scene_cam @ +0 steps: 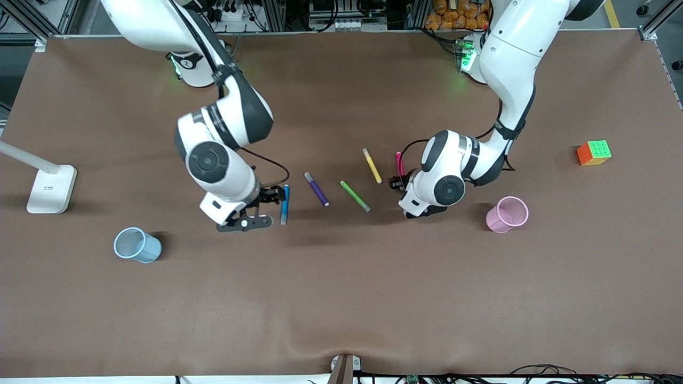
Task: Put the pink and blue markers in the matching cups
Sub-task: 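Grasp the pink marker with the left gripper while the right gripper grasps the blue marker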
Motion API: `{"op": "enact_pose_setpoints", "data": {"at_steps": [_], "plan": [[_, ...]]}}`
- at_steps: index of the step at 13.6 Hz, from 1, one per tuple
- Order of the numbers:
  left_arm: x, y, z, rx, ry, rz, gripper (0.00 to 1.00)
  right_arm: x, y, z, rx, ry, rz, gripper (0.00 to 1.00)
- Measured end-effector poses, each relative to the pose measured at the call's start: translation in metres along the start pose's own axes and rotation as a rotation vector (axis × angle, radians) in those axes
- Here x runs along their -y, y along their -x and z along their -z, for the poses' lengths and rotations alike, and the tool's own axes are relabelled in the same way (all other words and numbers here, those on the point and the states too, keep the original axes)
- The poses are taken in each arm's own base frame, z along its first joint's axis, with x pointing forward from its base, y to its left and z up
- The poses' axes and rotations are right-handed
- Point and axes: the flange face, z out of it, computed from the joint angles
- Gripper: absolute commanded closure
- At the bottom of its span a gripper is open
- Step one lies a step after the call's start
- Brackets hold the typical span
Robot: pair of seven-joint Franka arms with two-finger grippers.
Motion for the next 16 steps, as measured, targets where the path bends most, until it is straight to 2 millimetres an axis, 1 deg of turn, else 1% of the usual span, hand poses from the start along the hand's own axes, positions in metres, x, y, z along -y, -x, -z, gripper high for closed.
{"op": "enact_pose_setpoints", "data": {"at_steps": [1, 3, 6, 8, 9, 10, 11, 12, 13, 14, 16], "plan": [[0.0, -0.001, -0.003, -0.001, 0.0, 0.001, 0.6, 0.009, 0.0, -0.011, -0.004, 0.0, 0.004, 0.0], [0.001, -0.002, -0.005, 0.001, -0.001, 0.003, 1.0, 0.023, 0.0, -0.033, -0.038, -0.008, 0.008, 0.0], [0.0, -0.002, -0.001, -0.002, 0.002, -0.008, 1.0, 0.026, 0.006, -0.073, -0.07, -0.016, 0.014, 0.0], [0.001, -0.003, -0.001, -0.002, 0.003, -0.007, 1.0, 0.025, 0.009, -0.094, -0.068, -0.012, 0.014, 0.0], [0.002, -0.005, 0.002, -0.008, 0.007, -0.004, 1.0, 0.024, 0.009, -0.103, -0.068, -0.011, 0.013, 0.0], [0.004, -0.009, 0.012, -0.021, 0.019, 0.003, 1.0, 0.023, 0.008, -0.112, -0.067, -0.009, 0.012, 0.0], [0.008, -0.013, 0.031, -0.036, 0.035, 0.012, 1.0, 0.023, 0.007, -0.119, -0.064, -0.007, 0.011, 0.0], [0.016, -0.016, 0.057, -0.044, 0.047, 0.022, 1.0, 0.022, 0.007, -0.124, -0.06, -0.005, 0.011, 0.0], [0.026, -0.017, 0.087, -0.045, 0.049, 0.03, 1.0, 0.022, 0.007, -0.127, -0.057, -0.003, 0.01, 0.0], [0.041, -0.019, 0.123, -0.051, 0.045, 0.04, 1.0, 0.021, 0.007, -0.129, -0.054, -0.002, 0.009, 0.0], [0.081, -0.026, 0.19, -0.049, 0.052, 0.081, 1.0, 0.021, 0.008, -0.134, -0.047, 0.002, 0.009, 0.0]]}}
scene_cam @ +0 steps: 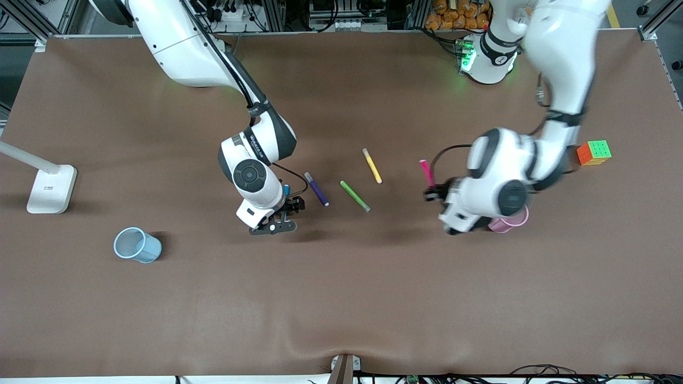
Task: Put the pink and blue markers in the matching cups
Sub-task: 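Grasp the pink marker with the left gripper while the right gripper grasps the blue marker, then carry the pink marker over the pink cup while the right gripper carries blue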
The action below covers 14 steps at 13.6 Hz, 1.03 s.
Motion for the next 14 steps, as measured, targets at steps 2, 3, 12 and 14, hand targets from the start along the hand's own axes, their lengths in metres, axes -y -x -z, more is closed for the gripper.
{"op": "enact_pose_setpoints", "data": {"at_steps": [2, 3, 12, 14], "plan": [[0.038, -0.014, 0.046, 0.005, 0.023, 0.047, 1.0, -0.001, 0.001, -0.009, 0.012, 0.006, 0.0, 0.0], [0.054, -0.021, 0.062, -0.004, 0.038, 0.059, 1.0, -0.001, 0.002, -0.014, 0.018, 0.008, -0.001, 0.0], [0.168, -0.053, 0.134, -0.193, 0.004, 0.212, 1.0, -0.001, -0.001, -0.022, -0.003, 0.001, -0.002, 0.0], [0.197, -0.065, 0.136, -0.206, 0.025, 0.267, 1.0, -0.001, -0.001, -0.023, -0.002, 0.002, -0.002, 0.0]]}}
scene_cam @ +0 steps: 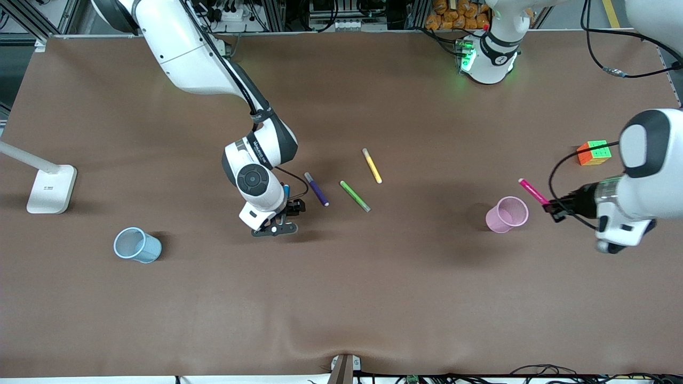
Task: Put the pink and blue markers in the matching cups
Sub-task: 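Carry the pink marker over the pink cup while the right gripper carries blue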
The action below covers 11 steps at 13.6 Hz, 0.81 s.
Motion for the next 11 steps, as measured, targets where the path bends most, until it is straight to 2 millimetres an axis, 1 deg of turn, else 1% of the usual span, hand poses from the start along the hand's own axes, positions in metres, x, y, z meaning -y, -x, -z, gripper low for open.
{"op": "enact_pose_setpoints", "data": {"at_steps": [2, 4, 6, 7, 8, 9, 11], "plan": [[0.014, -0.014, -0.005, -0.01, 0.013, 0.065, 1.0, 0.0, 0.0, -0.001, 0.001, 0.001, 0.0, 0.0], [0.012, -0.02, -0.011, -0.043, 0.003, 0.13, 1.0, 0.0, 0.0, -0.001, 0.002, 0.001, 0.0, 0.01], [0.002, -0.02, -0.019, -0.087, -0.035, 0.174, 1.0, 0.0, 0.0, -0.002, 0.003, 0.001, 0.0, 0.51], [-0.009, -0.016, -0.025, -0.112, -0.074, 0.183, 1.0, 0.0, 0.0, -0.002, 0.004, 0.001, 0.0, 0.77], [-0.022, -0.011, -0.033, -0.147, -0.118, 0.196, 1.0, 0.0, 0.001, -0.002, 0.004, 0.002, 0.0, 0.94], [-0.036, -0.006, -0.041, -0.179, -0.154, 0.207, 1.0, 0.0, 0.001, -0.002, 0.004, 0.001, 0.0, 1.0], [-0.055, 0.002, -0.059, -0.23, -0.217, 0.217, 1.0, 0.0, 0.0, -0.001, 0.001, 0.001, -0.002, 1.0]]}}
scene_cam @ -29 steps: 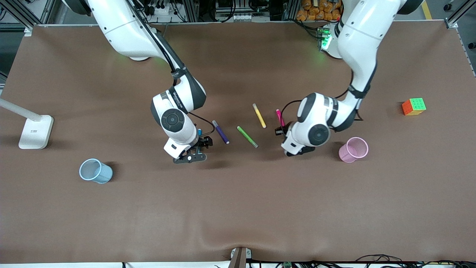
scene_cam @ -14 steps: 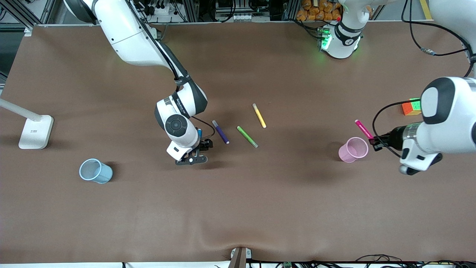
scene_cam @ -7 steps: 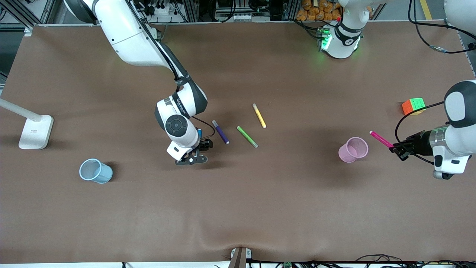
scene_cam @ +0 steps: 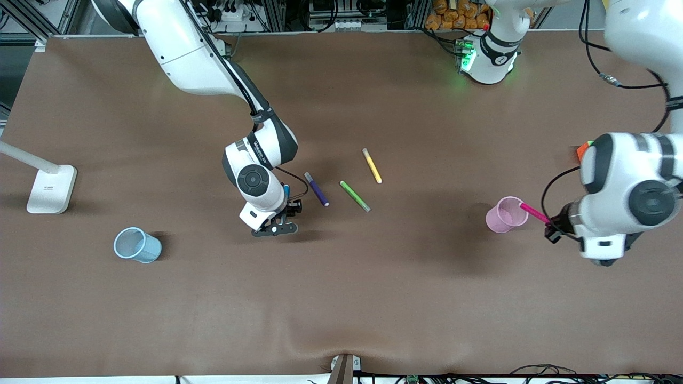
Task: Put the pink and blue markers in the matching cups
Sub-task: 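Carry the pink marker over the pink cup while the right gripper carries blue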
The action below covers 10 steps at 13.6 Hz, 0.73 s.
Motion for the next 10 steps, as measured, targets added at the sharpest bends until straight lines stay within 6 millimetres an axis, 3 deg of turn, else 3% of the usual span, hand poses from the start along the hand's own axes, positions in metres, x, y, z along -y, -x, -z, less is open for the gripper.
{"op": "enact_pose_setpoints", "data": {"at_steps": [7, 10], "plan": [[-0.042, 0.034, -0.043, -0.139, -0.136, 0.094, 1.0, -0.012, -0.008, 0.009, -0.014, -0.004, -0.017, 1.0], [-0.051, 0.047, -0.054, -0.163, -0.164, 0.115, 1.0, -0.039, -0.022, 0.045, -0.025, -0.01, 0.043, 1.0]]}}
